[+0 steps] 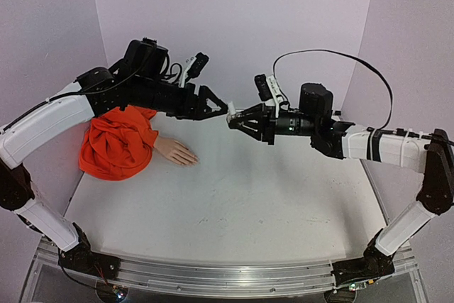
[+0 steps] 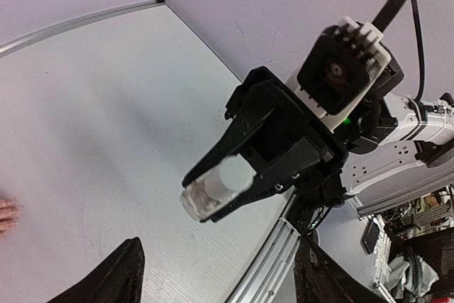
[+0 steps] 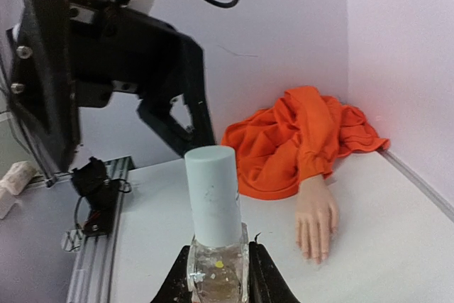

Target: Paint the nails

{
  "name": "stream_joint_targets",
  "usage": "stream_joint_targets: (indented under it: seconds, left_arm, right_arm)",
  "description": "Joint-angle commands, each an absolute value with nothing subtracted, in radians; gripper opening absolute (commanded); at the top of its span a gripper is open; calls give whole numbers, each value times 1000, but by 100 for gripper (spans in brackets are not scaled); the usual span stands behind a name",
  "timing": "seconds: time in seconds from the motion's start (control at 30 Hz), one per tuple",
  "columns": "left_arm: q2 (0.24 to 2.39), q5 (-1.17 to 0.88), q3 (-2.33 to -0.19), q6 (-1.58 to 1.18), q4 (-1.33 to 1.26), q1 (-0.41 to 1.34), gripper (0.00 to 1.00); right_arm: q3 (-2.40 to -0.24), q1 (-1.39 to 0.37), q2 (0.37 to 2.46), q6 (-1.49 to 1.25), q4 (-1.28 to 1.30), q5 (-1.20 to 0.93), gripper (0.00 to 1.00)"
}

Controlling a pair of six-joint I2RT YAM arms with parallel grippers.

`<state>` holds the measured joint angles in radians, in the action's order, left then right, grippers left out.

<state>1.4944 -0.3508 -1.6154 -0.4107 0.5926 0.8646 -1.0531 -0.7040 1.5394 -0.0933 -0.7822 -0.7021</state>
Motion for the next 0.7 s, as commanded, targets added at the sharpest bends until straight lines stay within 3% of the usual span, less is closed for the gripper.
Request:
stream_joint_targets:
  seconds: [0.0, 0.13, 0.43, 0.67]
  left_arm:
    - [1471, -402, -1619, -400, 541, 861, 72]
    - [1485, -429, -1623, -394, 525, 865, 73]
    - [1519, -453, -1650, -397, 509, 865, 49]
    - [1546, -444, -1653, -396, 512, 873, 38]
  right_arm:
    - [-1125, -718, 1557, -167, -864, -958, 0]
    - [-1139, -718, 1582, -196, -887, -982, 0]
    - [-1143, -718, 1606, -222, -913, -987, 0]
    - [-1140, -718, 1601, -221, -913, -938, 0]
